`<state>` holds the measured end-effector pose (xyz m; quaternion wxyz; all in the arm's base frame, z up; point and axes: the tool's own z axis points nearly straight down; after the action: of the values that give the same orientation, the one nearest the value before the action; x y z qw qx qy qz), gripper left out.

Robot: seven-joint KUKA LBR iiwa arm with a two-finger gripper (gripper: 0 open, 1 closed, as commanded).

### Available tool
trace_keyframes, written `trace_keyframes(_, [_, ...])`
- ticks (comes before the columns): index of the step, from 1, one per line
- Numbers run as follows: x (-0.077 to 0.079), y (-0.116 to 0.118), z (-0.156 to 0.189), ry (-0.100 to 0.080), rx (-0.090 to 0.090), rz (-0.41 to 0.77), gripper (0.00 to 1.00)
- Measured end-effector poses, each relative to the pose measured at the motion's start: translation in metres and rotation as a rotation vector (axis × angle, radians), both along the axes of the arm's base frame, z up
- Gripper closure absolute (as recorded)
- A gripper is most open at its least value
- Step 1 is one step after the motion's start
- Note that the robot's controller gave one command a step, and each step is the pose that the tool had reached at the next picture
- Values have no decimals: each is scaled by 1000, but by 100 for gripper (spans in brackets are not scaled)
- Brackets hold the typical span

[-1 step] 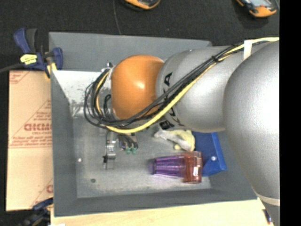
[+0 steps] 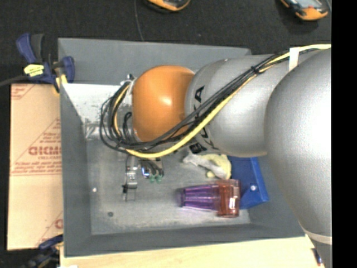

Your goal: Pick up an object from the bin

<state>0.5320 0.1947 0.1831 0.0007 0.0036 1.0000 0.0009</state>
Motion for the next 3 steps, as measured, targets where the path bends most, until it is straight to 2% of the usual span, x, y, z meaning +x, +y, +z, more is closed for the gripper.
trace_keyframes(1, [-23,-1,47,1,-2,83,0])
trace_keyframes(2, [-20,-26,46,-5,-1,124,0])
trace_keyframes(3, [-32,-36,61,-2,-1,196,0])
